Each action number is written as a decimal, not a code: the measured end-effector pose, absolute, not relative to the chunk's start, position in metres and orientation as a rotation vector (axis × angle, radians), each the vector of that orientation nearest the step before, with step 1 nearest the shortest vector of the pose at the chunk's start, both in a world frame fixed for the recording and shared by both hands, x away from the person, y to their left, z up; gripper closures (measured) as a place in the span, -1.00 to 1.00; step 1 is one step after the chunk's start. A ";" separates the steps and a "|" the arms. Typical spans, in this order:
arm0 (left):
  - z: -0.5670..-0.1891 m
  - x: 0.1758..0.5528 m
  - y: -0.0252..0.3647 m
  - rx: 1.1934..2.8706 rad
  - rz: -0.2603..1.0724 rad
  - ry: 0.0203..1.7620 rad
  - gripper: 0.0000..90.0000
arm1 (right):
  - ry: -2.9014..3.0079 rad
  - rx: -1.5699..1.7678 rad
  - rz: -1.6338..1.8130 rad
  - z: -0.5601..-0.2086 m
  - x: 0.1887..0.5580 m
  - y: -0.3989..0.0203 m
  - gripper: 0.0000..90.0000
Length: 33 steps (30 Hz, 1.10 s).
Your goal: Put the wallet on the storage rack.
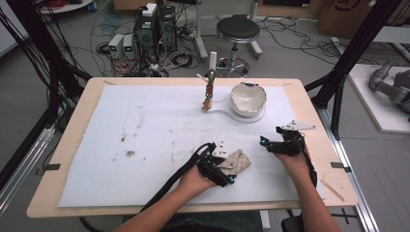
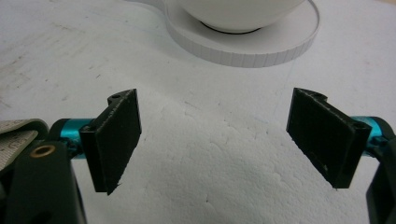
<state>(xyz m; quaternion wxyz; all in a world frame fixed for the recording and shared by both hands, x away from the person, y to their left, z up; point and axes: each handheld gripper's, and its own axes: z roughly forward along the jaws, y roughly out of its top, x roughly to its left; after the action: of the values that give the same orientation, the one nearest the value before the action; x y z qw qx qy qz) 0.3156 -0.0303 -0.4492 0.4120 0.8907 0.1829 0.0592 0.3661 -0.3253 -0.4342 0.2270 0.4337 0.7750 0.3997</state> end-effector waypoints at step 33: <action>-0.446 0.312 -0.014 2.195 0.186 0.468 -0.20 | 2.138 1.194 1.097 -0.434 0.366 -0.325 -0.60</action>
<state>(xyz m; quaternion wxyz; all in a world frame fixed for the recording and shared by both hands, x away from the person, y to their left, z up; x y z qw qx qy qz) 0.3120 -0.0140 -0.4457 0.4301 0.8799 0.1875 0.0747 0.3661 -0.3253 -0.4345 0.2270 0.4332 0.7760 0.3982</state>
